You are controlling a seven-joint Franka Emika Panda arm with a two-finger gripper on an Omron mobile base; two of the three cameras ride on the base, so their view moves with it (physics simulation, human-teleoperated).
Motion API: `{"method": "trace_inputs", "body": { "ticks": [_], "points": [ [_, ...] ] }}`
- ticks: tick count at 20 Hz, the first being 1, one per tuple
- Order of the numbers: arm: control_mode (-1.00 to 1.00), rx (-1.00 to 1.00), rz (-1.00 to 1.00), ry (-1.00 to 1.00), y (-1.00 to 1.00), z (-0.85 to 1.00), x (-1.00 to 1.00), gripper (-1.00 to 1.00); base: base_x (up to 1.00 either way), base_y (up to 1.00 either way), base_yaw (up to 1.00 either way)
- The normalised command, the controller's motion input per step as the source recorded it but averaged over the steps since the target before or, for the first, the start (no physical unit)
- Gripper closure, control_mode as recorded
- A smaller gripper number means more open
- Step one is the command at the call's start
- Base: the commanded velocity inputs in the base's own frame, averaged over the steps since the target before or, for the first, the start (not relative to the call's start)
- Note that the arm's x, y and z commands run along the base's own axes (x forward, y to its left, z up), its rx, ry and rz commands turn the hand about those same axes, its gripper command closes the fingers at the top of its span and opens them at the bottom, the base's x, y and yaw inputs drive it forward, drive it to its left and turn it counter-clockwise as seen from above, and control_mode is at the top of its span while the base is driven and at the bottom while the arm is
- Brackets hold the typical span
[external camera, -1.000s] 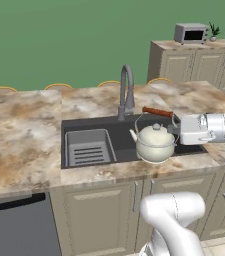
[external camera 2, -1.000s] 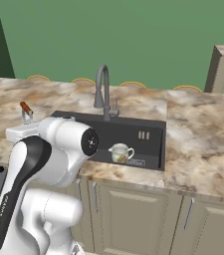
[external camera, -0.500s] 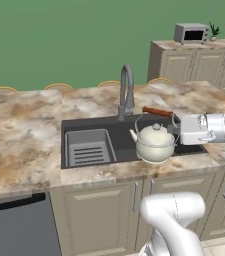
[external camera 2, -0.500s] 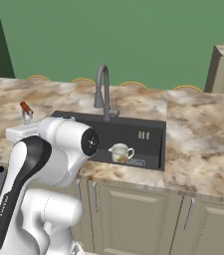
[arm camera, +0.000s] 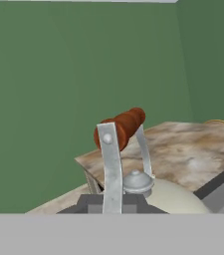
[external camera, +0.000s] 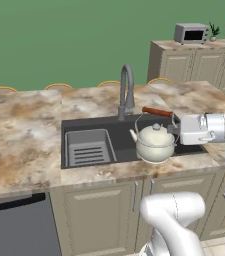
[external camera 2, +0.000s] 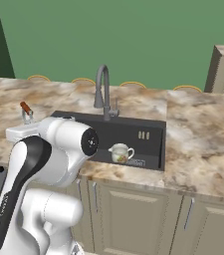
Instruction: Open the cabinet, pick the kettle from the cabinet, and place it in the sink.
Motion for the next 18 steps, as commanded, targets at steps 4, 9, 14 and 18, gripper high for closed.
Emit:
{"method": "trace_inputs", "body": {
  "ticks": [4,9,14,18],
  "points": [
    [-1.0,0.0,0.0,0.0,0.0,0.0,0.0,1.0,0.0,0.0,0.0],
    [-1.0,0.0,0.0,0.0,0.0,0.0,0.0,1.0,0.0,0.0,0.0],
    [-1.0,-0.01,-0.1,-0.03,0.03,0.01,-0.01,1.0,0.0,0.0,0.0],
    [-1.0,0.0,-0.34,-0.02,0.02,0.2,-0.05,1.0,0.0,0.0,0.0]
  ]
}}
